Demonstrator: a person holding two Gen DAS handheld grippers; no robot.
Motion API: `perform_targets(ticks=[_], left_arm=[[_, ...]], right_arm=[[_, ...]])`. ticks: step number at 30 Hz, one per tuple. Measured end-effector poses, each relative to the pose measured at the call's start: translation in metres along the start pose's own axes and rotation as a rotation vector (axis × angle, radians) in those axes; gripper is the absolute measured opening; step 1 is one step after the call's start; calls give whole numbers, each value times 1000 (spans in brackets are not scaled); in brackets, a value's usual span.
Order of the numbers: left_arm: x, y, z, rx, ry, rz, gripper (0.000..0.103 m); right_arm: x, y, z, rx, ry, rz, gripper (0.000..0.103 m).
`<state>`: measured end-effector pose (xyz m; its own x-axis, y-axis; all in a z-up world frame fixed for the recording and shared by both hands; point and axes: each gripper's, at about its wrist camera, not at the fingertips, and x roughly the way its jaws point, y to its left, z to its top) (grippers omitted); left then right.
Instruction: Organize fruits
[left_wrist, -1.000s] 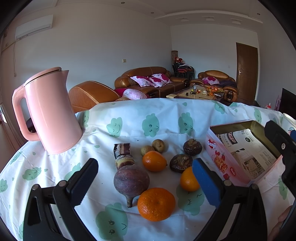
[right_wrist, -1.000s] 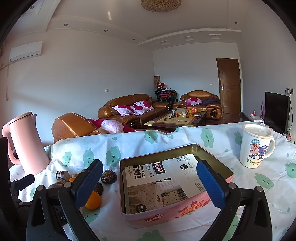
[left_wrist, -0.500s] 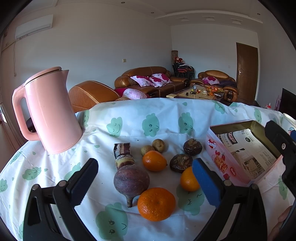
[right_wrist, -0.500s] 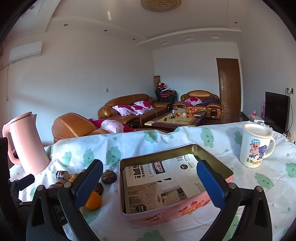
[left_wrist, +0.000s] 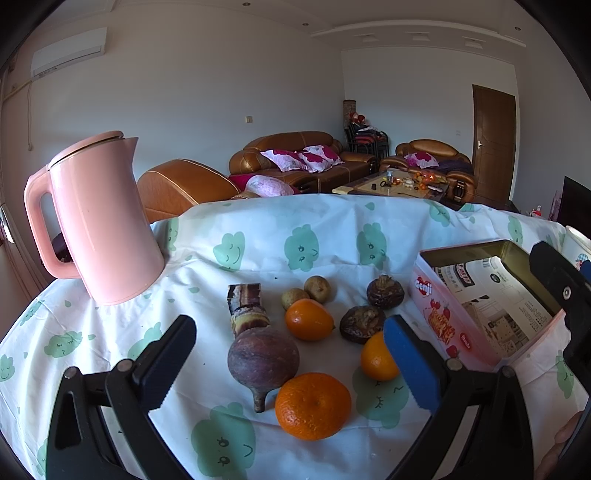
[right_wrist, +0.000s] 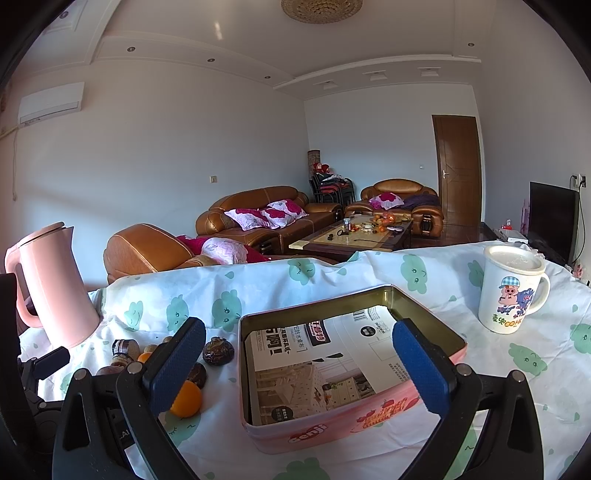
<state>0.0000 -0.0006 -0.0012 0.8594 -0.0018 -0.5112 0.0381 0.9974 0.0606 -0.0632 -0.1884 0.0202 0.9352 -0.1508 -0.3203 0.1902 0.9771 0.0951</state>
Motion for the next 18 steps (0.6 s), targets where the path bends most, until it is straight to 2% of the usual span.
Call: perform_targets(ticks=[8, 11, 14, 18], left_arm=[[3, 2, -1, 6, 25, -11, 103], [10, 11, 0, 28, 48, 74, 103], [12, 37, 6, -18, 53, 151, 103], [9, 74, 10, -92, 39, 262, 103]], right_arm=[[0, 1, -1, 1, 5, 5, 102], [1, 3, -2, -3, 21, 18, 102], [2, 5, -3, -9, 31, 45, 102], [1, 15, -4, -23, 53, 146, 102]])
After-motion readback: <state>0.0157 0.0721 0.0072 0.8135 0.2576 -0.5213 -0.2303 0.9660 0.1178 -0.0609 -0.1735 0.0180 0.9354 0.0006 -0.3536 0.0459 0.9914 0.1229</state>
